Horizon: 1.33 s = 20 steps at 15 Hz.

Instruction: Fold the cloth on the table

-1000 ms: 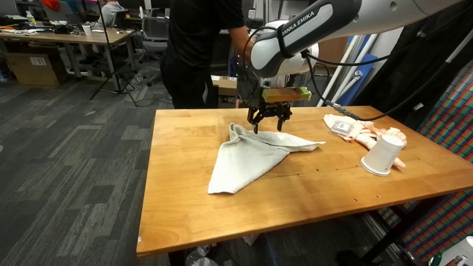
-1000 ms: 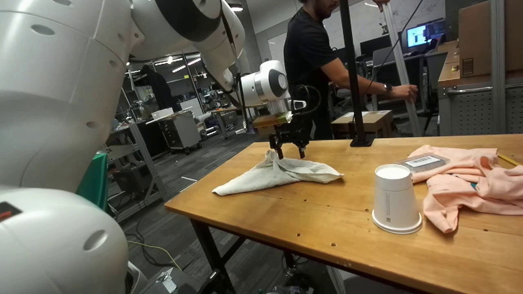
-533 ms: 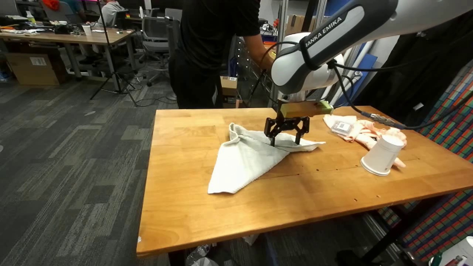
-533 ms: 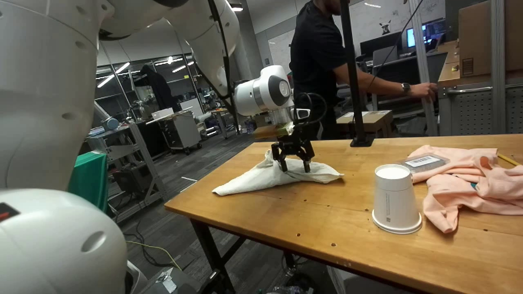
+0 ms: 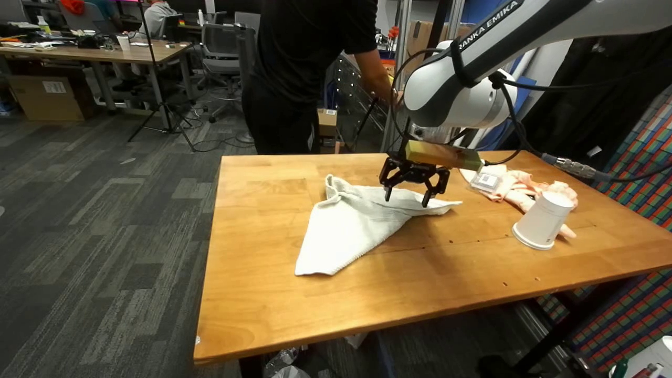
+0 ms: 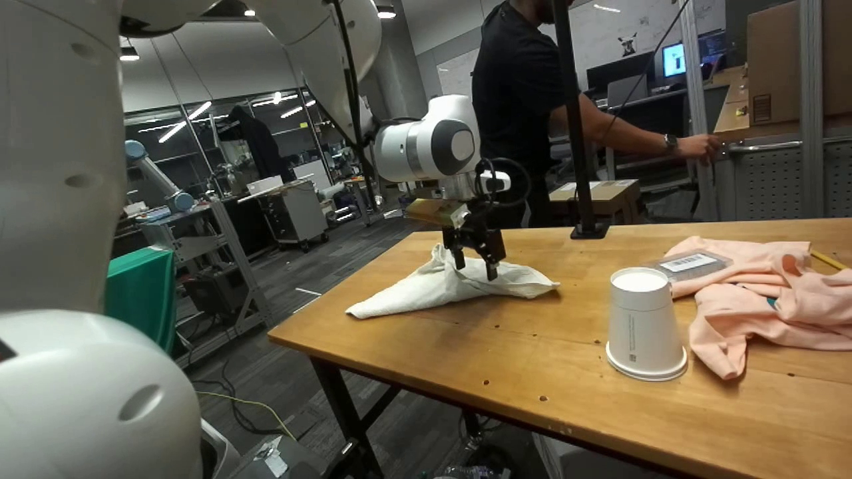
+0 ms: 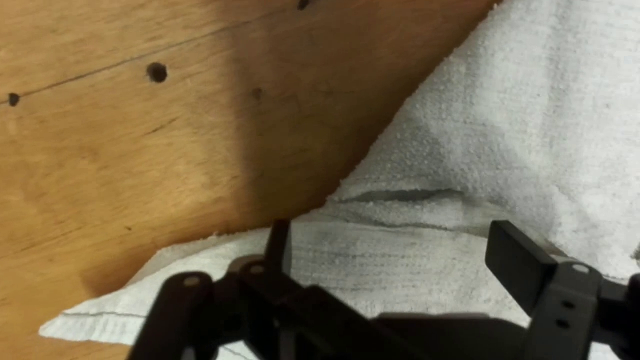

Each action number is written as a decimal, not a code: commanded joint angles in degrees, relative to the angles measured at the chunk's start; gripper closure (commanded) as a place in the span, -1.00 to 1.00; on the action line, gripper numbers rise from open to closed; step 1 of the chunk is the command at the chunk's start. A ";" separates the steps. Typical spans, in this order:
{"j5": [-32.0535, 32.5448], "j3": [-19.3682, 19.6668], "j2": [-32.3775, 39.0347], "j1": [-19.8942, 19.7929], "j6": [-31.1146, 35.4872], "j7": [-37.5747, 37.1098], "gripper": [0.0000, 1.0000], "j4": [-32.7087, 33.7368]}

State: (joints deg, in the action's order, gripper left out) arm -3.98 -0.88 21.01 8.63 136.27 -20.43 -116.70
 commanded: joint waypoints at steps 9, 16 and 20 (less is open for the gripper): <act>15.90 5.65 -3.87 2.52 2.99 -14.14 -1.00 -4.05; 15.44 6.16 -2.11 1.07 1.64 -13.02 -1.00 -0.88; 14.57 6.19 -0.72 -0.13 1.90 -12.05 -1.00 -0.64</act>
State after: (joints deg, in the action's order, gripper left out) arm 10.92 5.25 19.35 9.44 138.83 -32.93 -118.63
